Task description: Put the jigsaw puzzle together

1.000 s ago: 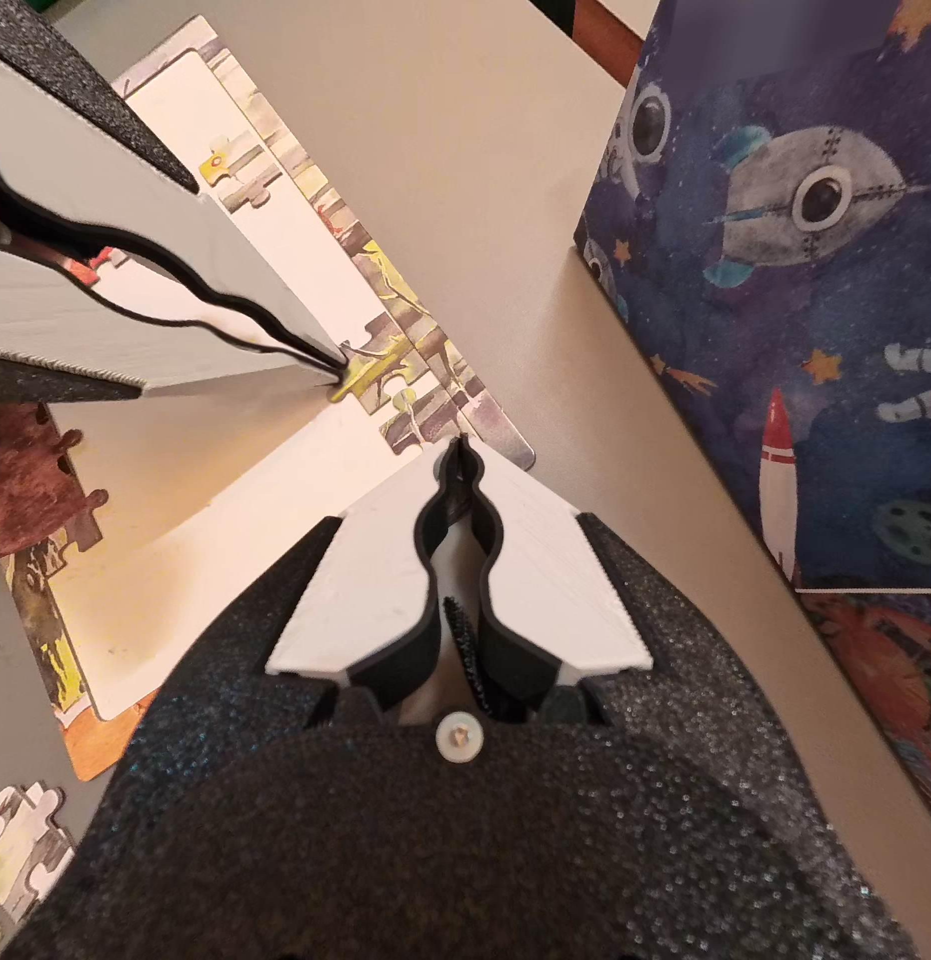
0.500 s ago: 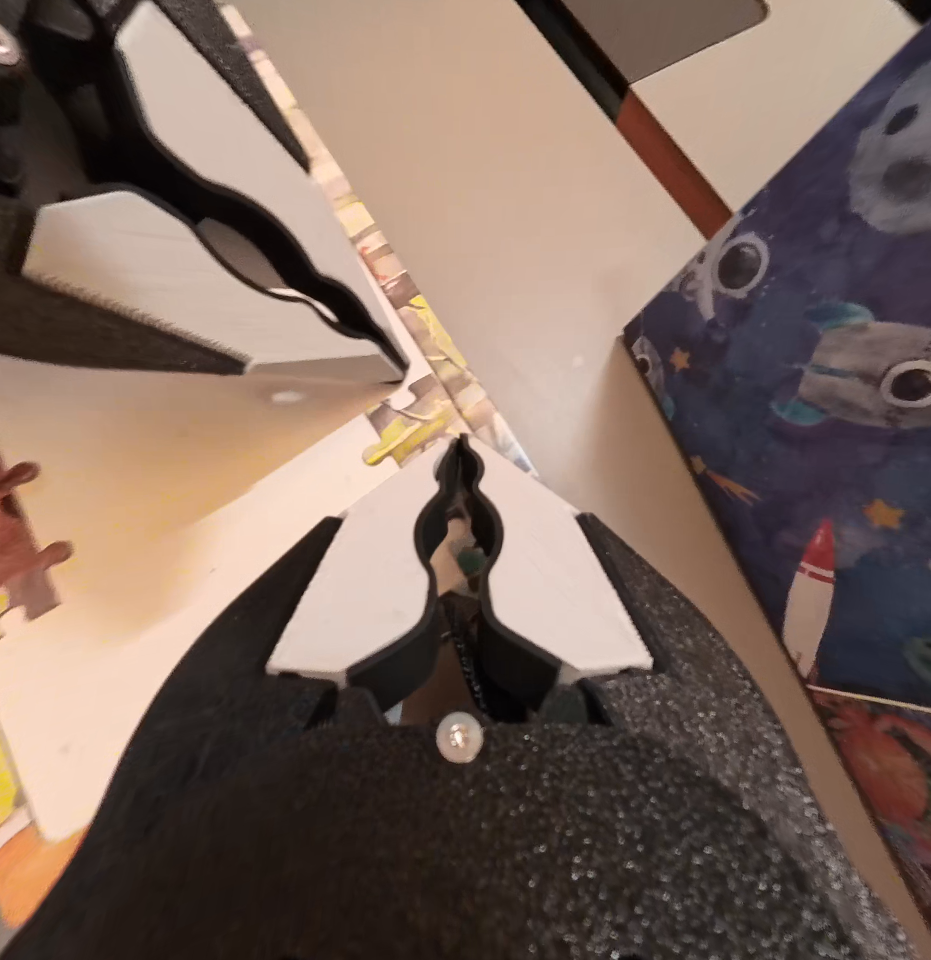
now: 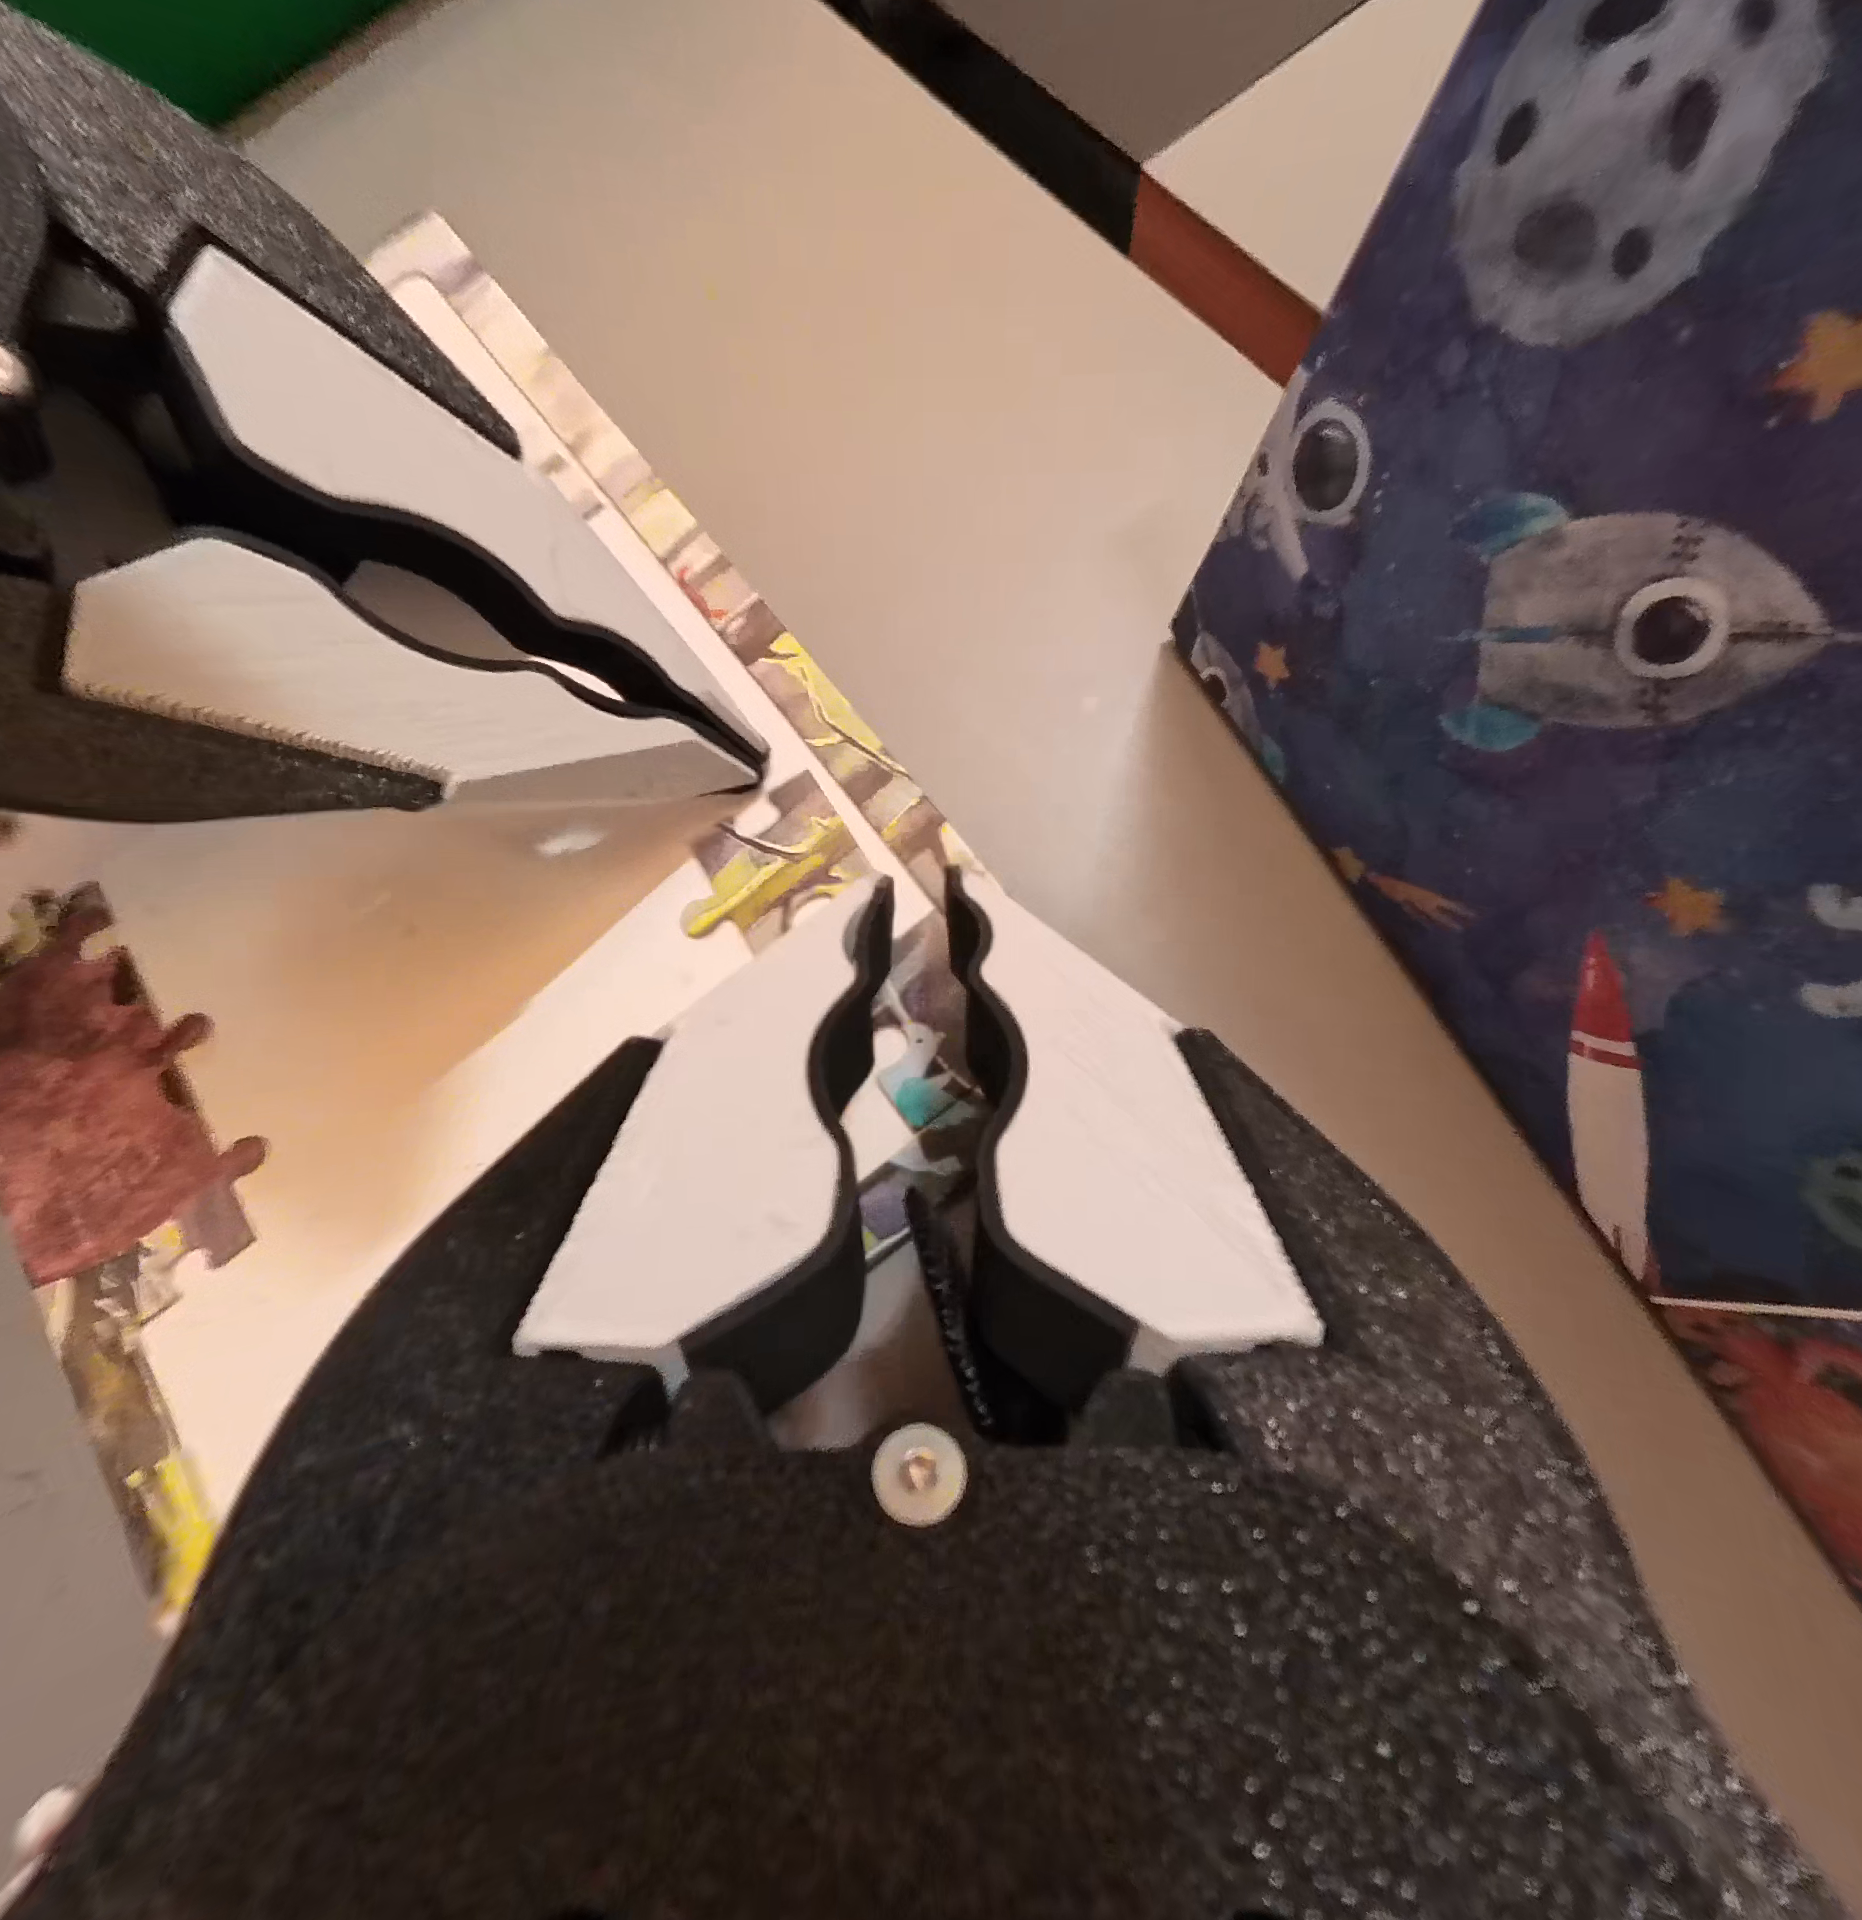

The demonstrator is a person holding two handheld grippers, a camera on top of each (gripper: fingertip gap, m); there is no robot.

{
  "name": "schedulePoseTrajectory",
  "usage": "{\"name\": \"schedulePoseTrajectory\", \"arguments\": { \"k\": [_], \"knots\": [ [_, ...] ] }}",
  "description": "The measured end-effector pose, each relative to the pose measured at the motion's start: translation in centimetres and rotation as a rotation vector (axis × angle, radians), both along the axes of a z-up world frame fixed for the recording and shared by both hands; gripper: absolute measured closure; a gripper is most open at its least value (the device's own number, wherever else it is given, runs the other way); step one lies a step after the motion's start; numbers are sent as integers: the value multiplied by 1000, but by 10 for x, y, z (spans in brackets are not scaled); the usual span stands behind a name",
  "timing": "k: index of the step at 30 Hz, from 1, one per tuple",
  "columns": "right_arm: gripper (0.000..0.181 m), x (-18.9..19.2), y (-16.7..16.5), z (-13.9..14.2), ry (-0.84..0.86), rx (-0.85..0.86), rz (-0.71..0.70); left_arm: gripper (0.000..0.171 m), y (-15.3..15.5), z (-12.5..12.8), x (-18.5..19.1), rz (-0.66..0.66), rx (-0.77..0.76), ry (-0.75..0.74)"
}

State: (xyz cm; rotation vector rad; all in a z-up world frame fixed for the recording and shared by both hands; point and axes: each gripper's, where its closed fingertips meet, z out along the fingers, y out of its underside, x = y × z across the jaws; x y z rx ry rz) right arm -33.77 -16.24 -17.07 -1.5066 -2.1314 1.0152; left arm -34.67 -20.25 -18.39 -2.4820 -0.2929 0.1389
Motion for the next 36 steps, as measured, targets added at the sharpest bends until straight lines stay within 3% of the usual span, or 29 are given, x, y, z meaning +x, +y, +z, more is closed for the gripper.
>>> {"name": "schedulePoseTrajectory", "arguments": {
  "k": [3,6,10,16,23,31,36],
  "knots": [
    [164,8,-6,-1,-42,-36,49,171,-6,0,1,-15,-31,5],
    [163,28,-20,-8,-98,-28,184,171,-8,2,7,-49,-26,-21],
    [151,32,-35,-8,-115,-74,234,171,-5,0,13,-65,-12,-62],
    [148,25,-29,-8,-81,-25,194,171,-5,-1,12,-57,-2,-78],
    [136,30,-39,-7,-114,-103,220,171,-6,-1,13,-53,-4,-88],
    [143,51,-72,18,-153,-326,362,171,-15,5,24,-103,-19,-149],
    [146,76,-69,11,-243,-268,441,171,-21,16,28,-144,-16,-131]
  ]
}}
